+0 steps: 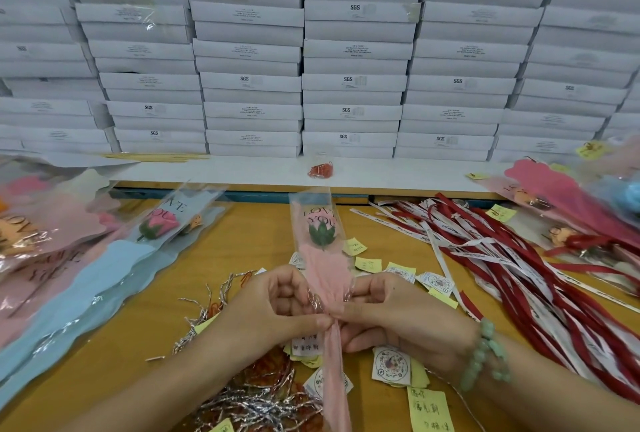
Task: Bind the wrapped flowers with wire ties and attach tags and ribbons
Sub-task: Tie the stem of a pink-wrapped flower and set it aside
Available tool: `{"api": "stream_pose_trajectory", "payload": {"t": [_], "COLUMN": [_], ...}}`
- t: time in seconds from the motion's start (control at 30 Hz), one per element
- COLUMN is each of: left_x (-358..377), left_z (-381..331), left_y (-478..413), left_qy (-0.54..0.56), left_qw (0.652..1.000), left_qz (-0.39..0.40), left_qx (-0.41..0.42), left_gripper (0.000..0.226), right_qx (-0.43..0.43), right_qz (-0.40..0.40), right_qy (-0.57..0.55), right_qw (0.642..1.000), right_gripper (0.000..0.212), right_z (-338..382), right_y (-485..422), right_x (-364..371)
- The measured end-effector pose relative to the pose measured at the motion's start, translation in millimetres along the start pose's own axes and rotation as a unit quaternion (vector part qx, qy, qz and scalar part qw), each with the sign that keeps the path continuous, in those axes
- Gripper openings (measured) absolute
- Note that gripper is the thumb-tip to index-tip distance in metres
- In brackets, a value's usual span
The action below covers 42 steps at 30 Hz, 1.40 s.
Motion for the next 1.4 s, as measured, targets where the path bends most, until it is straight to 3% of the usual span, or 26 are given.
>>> {"api": "stream_pose_trajectory", "payload": {"t": [0.13,0.43,0.6,0.8,0.93,1.0,1.1,1.2,1.3,1.4], "left_x": [6.7,7.7,11.6,14.8,14.4,13.5,12.0,8.3,4.9,5.0], "left_z": [-3.2,4.6,7.0,8.3,8.6,8.9,6.8,6.4,8.3,8.3], "left_y": [3.2,6.5,3.3,2.6,1.3,1.4,2.1,2.1,1.7,1.7], "left_qy": [-0.018,0.178,0.223,0.252,0.261,0.267,0.263,0.251,0.248,0.242], "left_qw": [1.0,0.976,0.964,0.954,0.951,0.95,0.95,0.953,0.956,0.959], "left_qz": [0.017,0.015,0.027,0.044,0.041,0.03,0.031,0.034,0.025,0.024], "left_qx": [-0.017,-0.128,-0.141,-0.155,-0.158,-0.161,-0.164,-0.169,-0.158,-0.142], "left_gripper": [0.033,0.022,0.038,0.018,0.015,0.016,0.014,0.016,0.018,0.02], "right_qx": [-0.004,-0.041,-0.049,-0.045,-0.049,-0.051,-0.049,-0.036,-0.021,-0.021], "right_qz": [0.005,-0.019,-0.048,-0.05,-0.07,-0.068,-0.062,-0.036,0.013,0.008], "right_qy": [0.007,0.024,0.04,0.046,0.046,0.042,0.045,0.038,0.028,0.024], "right_qw": [1.0,0.999,0.997,0.997,0.995,0.995,0.996,0.998,0.999,0.999], "right_gripper": [0.034,0.054,0.031,0.026,0.066,0.072,0.056,0.058,0.047,0.041], "right_z": [2.3,6.5,6.7,6.5,5.1,4.3,5.5,5.7,7.7,7.3], "right_y": [-0.6,0.9,0.7,2.8,1.2,0.5,2.3,1.6,2.7,3.2], "right_x": [-2.8,-2.8,-4.8,-3.9,-6.2,-5.9,-3.9,-5.9,-9.0,-9.8]}}
Point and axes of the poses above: each hand's wrist, its own y-axis away from the middle knuckle, its own x-axis out of the palm, z = x × y, the point moved 2 cm from there along -y, towards the middle knuckle, and after that the axes turned 15 degrees about x, right-handed, at the moved point
